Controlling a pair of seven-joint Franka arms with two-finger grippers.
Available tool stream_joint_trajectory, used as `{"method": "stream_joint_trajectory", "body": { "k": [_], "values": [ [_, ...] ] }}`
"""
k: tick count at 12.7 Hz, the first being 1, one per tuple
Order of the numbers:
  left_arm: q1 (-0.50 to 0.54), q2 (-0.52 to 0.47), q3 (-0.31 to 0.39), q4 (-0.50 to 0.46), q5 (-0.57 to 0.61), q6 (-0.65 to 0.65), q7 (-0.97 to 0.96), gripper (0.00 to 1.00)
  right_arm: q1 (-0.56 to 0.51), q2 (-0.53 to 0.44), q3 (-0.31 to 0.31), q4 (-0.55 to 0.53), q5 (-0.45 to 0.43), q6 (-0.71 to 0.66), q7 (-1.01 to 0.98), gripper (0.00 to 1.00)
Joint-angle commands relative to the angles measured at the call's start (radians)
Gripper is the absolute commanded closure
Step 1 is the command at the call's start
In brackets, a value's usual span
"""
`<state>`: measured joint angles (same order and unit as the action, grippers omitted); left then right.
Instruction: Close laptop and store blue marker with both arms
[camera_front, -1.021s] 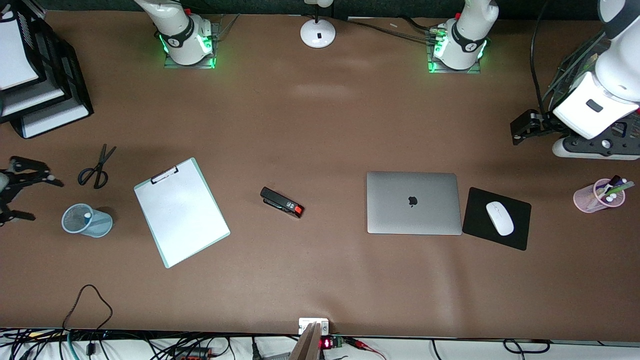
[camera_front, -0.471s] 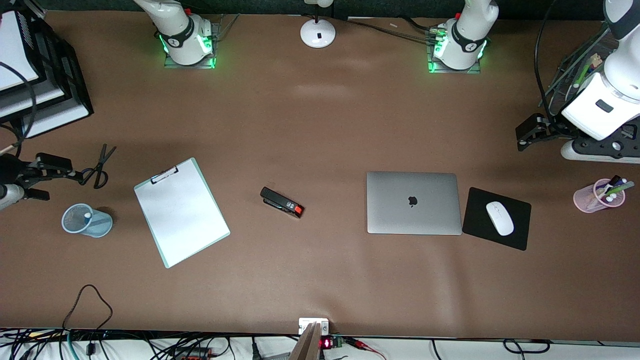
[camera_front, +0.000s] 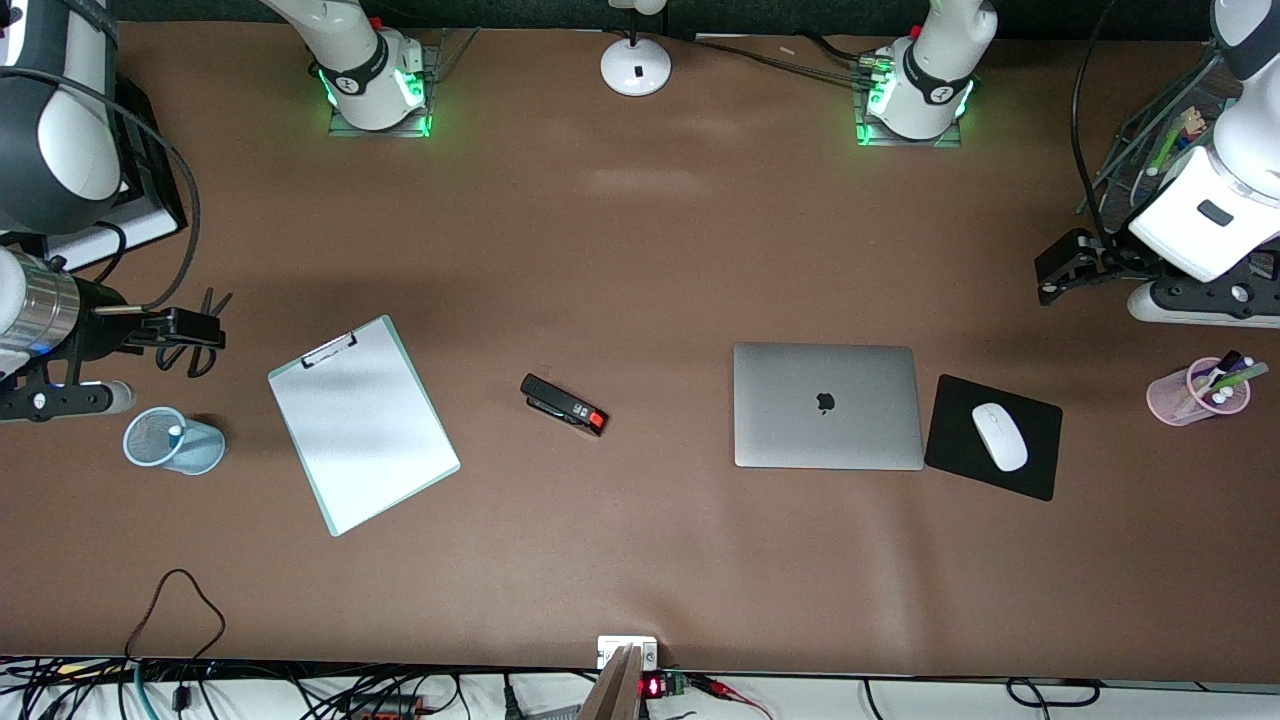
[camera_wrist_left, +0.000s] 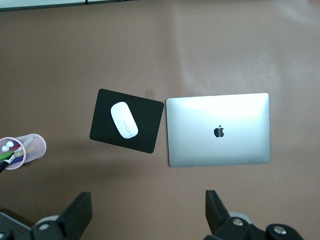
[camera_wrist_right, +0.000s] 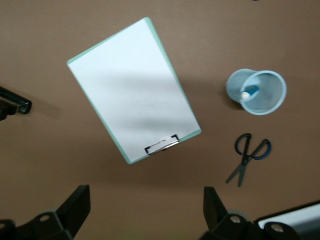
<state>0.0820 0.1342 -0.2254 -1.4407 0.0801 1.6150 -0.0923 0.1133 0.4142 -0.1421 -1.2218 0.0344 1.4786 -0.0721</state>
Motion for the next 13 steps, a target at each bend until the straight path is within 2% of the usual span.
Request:
{"method": "stream_joint_trajectory", "body": {
  "k": [1, 4, 5, 7, 8, 13],
  "values": [
    [0.015, 0.01, -0.005, 0.022, -0.011, 0.0, 0.023, 0.0, -0.024, -0.014, -0.016, 0.011, -0.008, -0.02, 0.021, 0.0],
    [0.015, 0.01, -0.005, 0.022, -0.011, 0.0, 0.023, 0.0, -0.02, -0.031, -0.017, -0.02, -0.025, 0.011, 0.038, 0.0],
    [0.015, 0.01, -0.003, 0.022, -0.011, 0.0, 0.023, 0.0, -0.02, -0.061, -0.016, -0.077, -0.025, 0.059, 0.038, 0.0],
    [0.015, 0.012, -0.005, 0.022, -0.014, 0.0, 0.023, 0.0, -0.011, -0.177, -0.016, -0.268, -0.027, 0.194, 0.038, 0.0],
    [0.015, 0.012, -0.005, 0.022, -0.013, 0.0, 0.023, 0.0, -0.009, -0.201, -0.013, -0.307, -0.027, 0.207, 0.038, 0.0],
    [0.013, 0.01, -0.005, 0.023, -0.014, -0.001, 0.023, 0.0, -0.003, -0.21, -0.011, -0.269, -0.03, 0.158, 0.028, 0.0]
  ]
}}
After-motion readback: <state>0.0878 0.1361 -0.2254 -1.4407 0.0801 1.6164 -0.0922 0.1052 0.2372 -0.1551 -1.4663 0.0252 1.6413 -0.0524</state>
